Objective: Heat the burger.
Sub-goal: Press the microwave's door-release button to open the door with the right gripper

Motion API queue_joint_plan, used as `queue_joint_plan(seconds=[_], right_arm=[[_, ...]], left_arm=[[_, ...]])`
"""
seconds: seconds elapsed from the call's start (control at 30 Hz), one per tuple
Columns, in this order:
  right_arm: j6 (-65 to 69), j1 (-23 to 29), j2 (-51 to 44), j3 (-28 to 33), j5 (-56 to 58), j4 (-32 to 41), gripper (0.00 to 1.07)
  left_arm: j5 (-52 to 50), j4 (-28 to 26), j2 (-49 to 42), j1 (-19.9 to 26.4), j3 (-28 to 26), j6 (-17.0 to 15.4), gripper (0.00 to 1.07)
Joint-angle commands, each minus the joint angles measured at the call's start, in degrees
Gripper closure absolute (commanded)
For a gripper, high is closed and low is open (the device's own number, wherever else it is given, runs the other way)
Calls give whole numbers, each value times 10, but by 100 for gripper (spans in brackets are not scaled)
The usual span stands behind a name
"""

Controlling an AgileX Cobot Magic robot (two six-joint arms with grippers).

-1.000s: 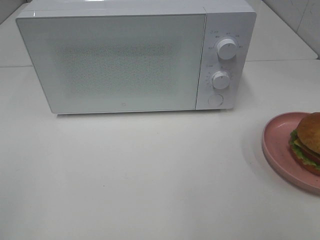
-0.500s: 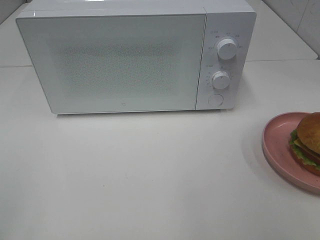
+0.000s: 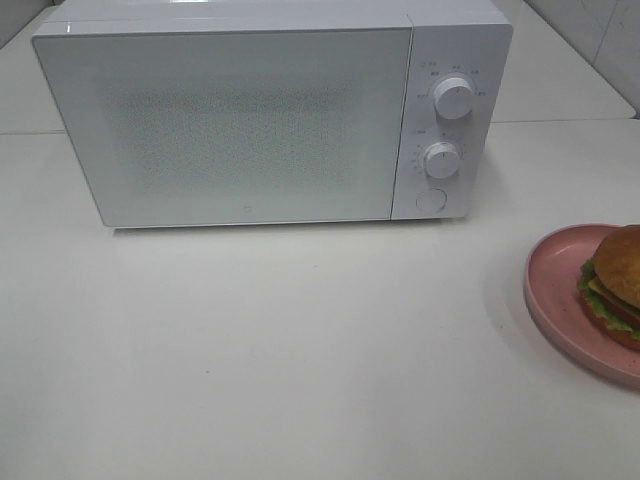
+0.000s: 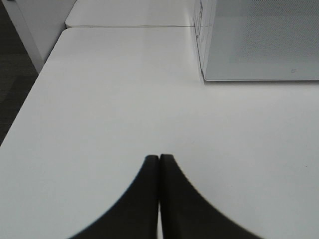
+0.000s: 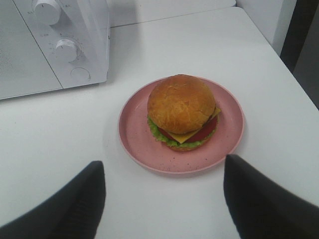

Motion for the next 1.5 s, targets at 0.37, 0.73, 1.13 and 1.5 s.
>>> queue_joint_plan(seconds=[0.37,0.73,1.13,1.5], right_arm=[[-6,-2,40,-11,-35,-1,44],[-12,-2,202,-14,-188,-1,44],[-17,-2,405,-13,-360,-1,44],[-17,-2,555,-13,-524,-1,44]], left_arm=[[-7,-3,-12,2,1,-1,106],[-7,-3,-12,2,1,-1,106],[-7,-3,-12,2,1,-1,106],[-7,-3,-12,2,1,-1,106]])
